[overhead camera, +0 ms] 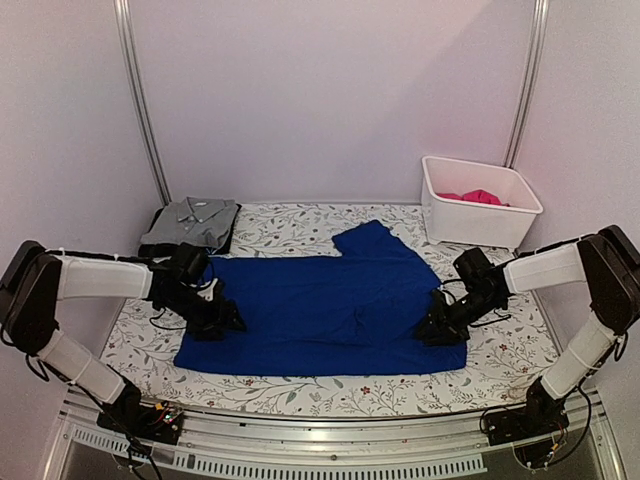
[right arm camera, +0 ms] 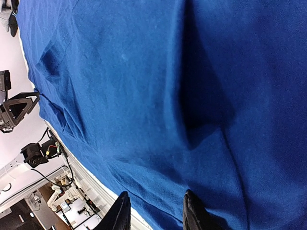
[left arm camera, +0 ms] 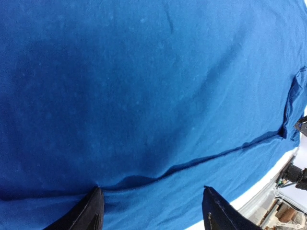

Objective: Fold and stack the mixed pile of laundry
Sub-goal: Move the 1/3-folded T-shirt to the center of the board, then pick up the 1/3-folded T-shirt from the center of the board, then fold the 1/3-folded T-shirt at the center of the board.

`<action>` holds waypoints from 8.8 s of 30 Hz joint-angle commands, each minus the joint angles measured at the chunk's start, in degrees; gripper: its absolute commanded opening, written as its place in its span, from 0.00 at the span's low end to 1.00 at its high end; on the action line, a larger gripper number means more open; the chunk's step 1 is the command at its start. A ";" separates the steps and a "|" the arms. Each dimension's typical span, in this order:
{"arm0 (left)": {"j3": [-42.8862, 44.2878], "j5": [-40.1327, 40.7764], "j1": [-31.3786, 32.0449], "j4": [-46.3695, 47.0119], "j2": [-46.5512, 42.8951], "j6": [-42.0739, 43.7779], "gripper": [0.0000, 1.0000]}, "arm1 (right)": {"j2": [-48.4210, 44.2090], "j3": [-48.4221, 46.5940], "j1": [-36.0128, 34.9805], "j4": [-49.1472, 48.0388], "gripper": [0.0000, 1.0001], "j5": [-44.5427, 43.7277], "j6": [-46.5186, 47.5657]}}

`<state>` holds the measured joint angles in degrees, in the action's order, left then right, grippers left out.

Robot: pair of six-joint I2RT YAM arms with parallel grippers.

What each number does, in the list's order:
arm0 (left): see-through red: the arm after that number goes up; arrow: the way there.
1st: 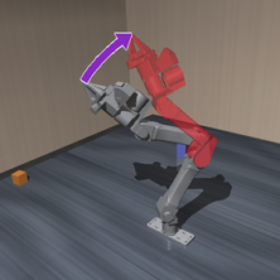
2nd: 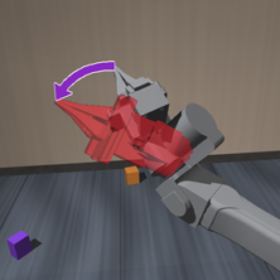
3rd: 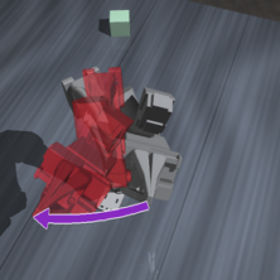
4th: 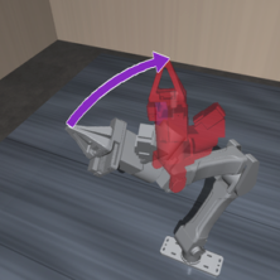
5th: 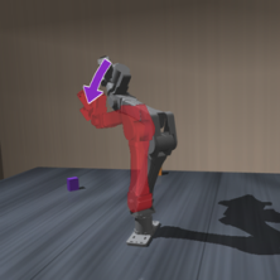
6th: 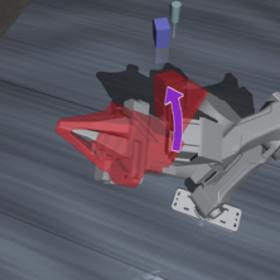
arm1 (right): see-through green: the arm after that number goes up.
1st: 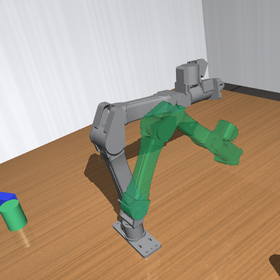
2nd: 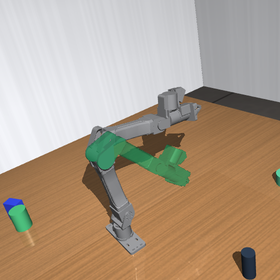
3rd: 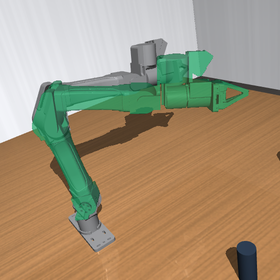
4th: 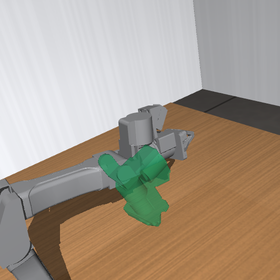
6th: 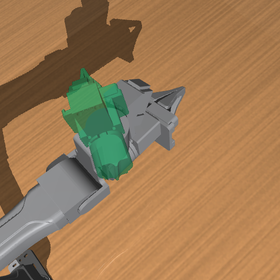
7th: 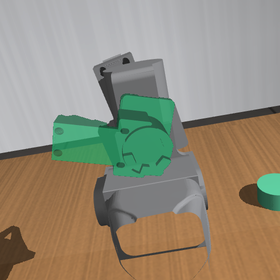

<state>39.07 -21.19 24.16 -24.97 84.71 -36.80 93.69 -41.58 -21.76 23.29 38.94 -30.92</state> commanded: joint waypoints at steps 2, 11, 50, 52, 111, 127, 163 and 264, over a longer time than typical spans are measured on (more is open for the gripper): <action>-7.86 -3.26 3.02 -7.84 -3.99 -8.08 0.69 | -4.66 6.98 -2.23 4.73 0.37 -1.42 -4.03; 2.99 2.84 -1.69 -9.18 -13.34 -0.04 0.87 | -8.94 -7.70 -1.23 7.95 0.45 -3.33 1.74; 23.98 5.05 -18.84 -2.19 12.24 10.80 0.87 | 46.50 -74.86 1.30 14.15 0.44 -32.39 26.75; 24.33 5.31 -19.09 -2.19 12.93 11.03 0.87 | 47.58 -75.19 1.28 14.31 0.41 -32.21 26.86; 34.34 8.84 -23.68 4.48 31.16 19.92 0.00 | 41.89 -77.66 1.48 13.37 0.00 -32.07 25.70; 36.41 5.10 -24.13 4.67 25.17 22.06 0.00 | 37.20 -77.05 2.68 13.59 0.00 -29.47 24.99; 17.29 13.33 -24.15 -8.41 4.87 29.10 0.00 | 5.93 -31.44 2.53 8.43 0.00 -26.27 22.07; 29.17 16.66 -9.52 -13.22 4.47 28.66 0.96 | -1.11 -24.15 5.10 14.88 0.44 -20.33 20.70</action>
<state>64.53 1.65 11.68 -44.77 93.45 -8.73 93.06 -59.79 -19.40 39.81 18.02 -10.31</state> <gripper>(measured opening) 0.939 0.437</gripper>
